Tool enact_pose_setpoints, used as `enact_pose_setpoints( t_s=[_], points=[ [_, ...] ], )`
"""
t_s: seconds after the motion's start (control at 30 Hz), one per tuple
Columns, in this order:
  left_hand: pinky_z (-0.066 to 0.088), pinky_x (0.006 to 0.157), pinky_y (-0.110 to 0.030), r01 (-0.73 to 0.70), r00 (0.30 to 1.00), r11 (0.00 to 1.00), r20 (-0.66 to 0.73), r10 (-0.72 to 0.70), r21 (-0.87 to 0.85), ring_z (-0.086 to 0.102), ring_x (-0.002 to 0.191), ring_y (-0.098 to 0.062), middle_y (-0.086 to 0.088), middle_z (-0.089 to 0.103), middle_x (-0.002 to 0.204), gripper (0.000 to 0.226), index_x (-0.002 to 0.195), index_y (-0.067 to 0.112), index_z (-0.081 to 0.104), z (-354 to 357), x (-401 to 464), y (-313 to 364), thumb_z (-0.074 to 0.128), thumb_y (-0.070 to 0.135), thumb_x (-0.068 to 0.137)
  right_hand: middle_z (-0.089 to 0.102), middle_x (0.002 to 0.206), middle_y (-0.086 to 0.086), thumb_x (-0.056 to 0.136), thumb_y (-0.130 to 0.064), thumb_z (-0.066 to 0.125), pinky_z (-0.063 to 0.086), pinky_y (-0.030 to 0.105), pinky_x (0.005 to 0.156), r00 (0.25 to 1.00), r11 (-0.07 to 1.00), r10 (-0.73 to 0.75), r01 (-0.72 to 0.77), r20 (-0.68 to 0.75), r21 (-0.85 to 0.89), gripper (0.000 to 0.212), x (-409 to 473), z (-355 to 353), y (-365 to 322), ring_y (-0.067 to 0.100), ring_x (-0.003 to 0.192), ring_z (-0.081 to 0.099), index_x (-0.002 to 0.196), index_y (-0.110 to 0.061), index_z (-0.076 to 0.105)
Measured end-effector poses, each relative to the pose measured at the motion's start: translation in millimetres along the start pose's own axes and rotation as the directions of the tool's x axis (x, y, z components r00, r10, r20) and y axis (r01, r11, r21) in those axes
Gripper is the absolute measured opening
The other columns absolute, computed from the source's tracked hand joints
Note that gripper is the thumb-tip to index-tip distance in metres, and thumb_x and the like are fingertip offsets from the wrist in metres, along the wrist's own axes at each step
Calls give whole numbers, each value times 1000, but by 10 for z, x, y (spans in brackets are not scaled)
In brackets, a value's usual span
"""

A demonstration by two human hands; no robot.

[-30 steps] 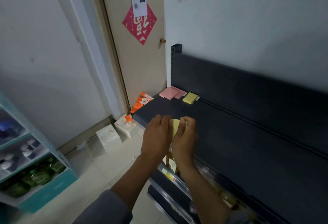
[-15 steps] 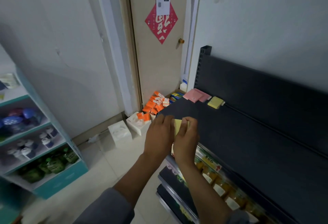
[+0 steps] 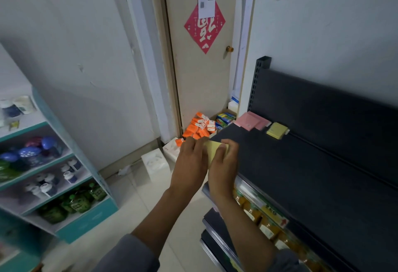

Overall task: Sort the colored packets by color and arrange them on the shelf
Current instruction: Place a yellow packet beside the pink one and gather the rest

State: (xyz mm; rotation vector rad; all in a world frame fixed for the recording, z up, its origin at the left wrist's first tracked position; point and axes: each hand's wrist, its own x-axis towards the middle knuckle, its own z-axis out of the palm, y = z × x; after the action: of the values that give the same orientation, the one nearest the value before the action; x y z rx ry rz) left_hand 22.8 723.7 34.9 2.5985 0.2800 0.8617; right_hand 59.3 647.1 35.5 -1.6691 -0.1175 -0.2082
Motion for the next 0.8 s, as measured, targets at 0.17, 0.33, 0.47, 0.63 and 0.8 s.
enact_pose_setpoints(
  t_s=[0.17, 0.33, 0.47, 0.63, 0.8],
  points=[
    [59, 81, -39, 18, 999, 1000, 51, -17, -23, 63, 99, -30, -15, 60, 120, 37, 127, 11, 62, 235, 339, 43, 70, 21, 91, 60, 102, -6, 105, -17, 44, 44, 9, 66, 999, 999, 36, -36, -37, 20, 16, 364, 3, 78, 5, 89, 60, 116, -23, 54],
    [56, 89, -41, -9, 991, 1000, 133, 10, -3, 59, 113, -32, -19, 56, 132, 52, 131, 11, 60, 572, 659, 84, 79, 22, 84, 56, 98, -9, 103, -10, 44, 42, 10, 64, 995, 995, 92, -90, -45, 43, 22, 777, -77, 178, -2, 85, 55, 119, -22, 53],
    [42, 108, -34, -118, 957, 984, 280, 76, 134, 46, 131, -25, -8, 53, 143, 55, 139, 20, 53, 945, 934, 65, 73, 33, 89, 59, 105, -2, 102, -9, 45, 42, 12, 61, 987, 989, 145, -142, -75, 45, 26, 1054, -175, 322, 2, 86, 56, 123, -21, 52],
    [37, 82, -17, -173, 933, 977, 338, 122, 124, 44, 122, -14, 3, 49, 140, 46, 136, 28, 49, 1240, 1218, 223, 49, 46, 94, 58, 105, 1, 99, -4, 45, 39, 12, 58, 971, 985, 170, -167, -170, 31, 28, 1410, -302, 469, 5, 77, 53, 124, -13, 55],
    [51, 85, -29, -113, 941, 993, 319, 113, -20, 56, 113, -20, -4, 49, 136, 40, 134, 23, 50, 1430, 1328, 444, 58, 36, 98, 60, 106, 4, 99, -4, 46, 36, 16, 62, 959, 985, 152, -167, -241, -44, 28, 1637, -428, 647, 17, 85, 52, 123, -13, 55]
  ],
)
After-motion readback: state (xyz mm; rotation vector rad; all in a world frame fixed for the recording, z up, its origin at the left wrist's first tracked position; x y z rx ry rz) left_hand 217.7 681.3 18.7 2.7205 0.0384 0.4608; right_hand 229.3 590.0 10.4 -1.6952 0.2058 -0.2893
